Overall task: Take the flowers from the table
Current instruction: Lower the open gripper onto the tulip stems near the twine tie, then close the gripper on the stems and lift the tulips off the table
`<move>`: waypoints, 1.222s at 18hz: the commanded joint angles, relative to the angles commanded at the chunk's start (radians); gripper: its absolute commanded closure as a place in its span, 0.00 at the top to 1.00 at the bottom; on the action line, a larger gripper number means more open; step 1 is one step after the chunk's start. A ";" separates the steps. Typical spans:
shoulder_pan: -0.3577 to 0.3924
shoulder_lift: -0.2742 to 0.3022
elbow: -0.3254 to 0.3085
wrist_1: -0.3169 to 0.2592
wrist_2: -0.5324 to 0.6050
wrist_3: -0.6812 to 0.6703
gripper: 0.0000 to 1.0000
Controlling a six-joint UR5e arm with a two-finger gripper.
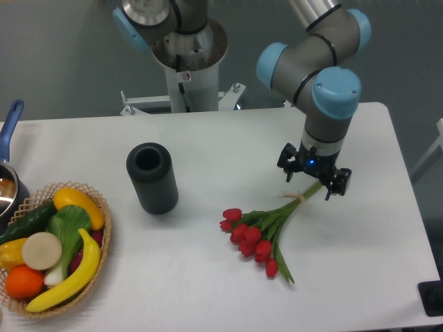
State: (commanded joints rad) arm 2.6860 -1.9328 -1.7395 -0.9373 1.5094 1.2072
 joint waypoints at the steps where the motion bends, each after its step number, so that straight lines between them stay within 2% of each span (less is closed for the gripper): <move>1: -0.005 -0.003 -0.015 0.002 0.002 -0.005 1.00; 3: -0.012 -0.005 -0.049 0.003 0.002 0.003 1.00; 6: -0.015 -0.020 -0.046 0.005 0.000 0.000 1.00; 8: -0.015 -0.054 -0.028 0.012 0.000 -0.003 1.00; 14: -0.038 -0.115 -0.022 0.116 0.002 -0.009 1.00; 19: -0.057 -0.127 -0.025 0.120 -0.002 -0.029 1.00; 20: -0.061 -0.130 -0.026 0.120 0.000 -0.031 0.99; 22: -0.071 -0.143 -0.020 0.121 0.000 -0.040 0.78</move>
State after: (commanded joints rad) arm 2.6155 -2.0754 -1.7595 -0.8161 1.5094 1.1674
